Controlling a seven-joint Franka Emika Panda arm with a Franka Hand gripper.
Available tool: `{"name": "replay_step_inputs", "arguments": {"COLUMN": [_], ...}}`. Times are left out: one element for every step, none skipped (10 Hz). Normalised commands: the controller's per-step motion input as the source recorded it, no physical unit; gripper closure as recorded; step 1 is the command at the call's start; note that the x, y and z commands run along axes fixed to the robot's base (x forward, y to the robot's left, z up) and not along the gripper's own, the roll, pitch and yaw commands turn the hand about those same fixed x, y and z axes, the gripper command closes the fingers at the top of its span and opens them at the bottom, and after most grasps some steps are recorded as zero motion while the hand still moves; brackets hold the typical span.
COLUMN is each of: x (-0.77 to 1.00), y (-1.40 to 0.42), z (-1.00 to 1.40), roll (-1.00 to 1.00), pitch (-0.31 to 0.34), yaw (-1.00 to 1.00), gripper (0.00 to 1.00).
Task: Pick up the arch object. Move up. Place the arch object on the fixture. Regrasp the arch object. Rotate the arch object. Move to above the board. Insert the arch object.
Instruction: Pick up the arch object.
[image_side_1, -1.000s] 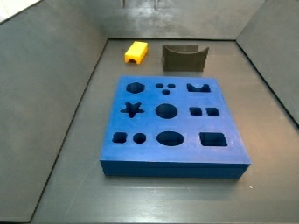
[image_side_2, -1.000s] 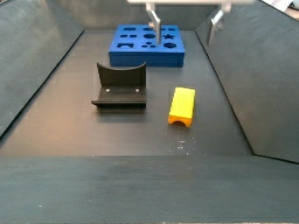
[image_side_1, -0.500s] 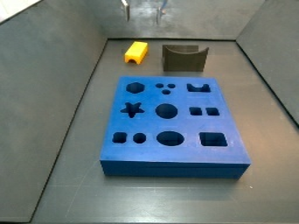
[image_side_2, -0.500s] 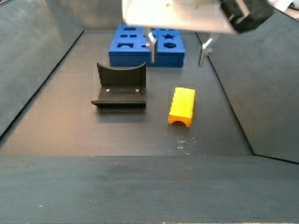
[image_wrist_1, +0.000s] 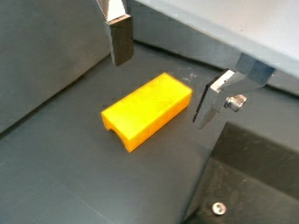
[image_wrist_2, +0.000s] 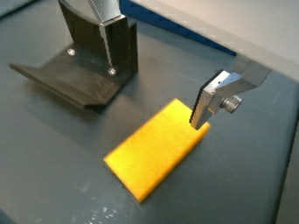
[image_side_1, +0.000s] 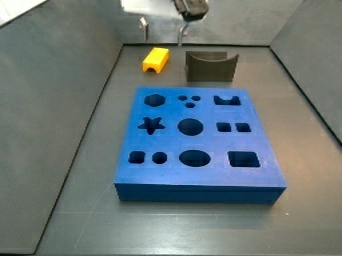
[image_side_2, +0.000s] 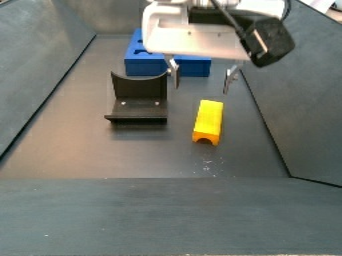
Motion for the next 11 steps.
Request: {"name": "replay_step_inputs", "arguments": {"x": [-0.33, -0.36, -0.38, -0.35, -0.33, -0.05, 0.01, 0.01, 0.0, 0.0, 0.0], "y": [0.0, 0.0, 0.0, -0.01, 0.0, -0.03, -0.01, -0.01, -0.02, 0.0, 0.04], "z": [-0.81, -0.83, -0.86, -0.92, -0.89, -0.93, -0.93, -0.92, -0.81, -0.57, -0.15], "roll": [0.2, 0.21, 0.21, 0.2, 0.21, 0.2, 0.17, 0.16, 0.15, 0.11, 0.0], "pitch": [0.0, 0.0, 0.0, -0.019, 0.0, 0.0, 0.001, 0.003, 0.0, 0.0, 0.01], "yaw": [0.0, 0.0, 0.0, 0.0, 0.0, 0.0, 0.0, 0.0, 0.0, 0.0, -0.01], "gripper": [0.0, 0.0, 0.0, 0.0, 0.0, 0.0, 0.0, 0.0, 0.0, 0.0, 0.0]}}
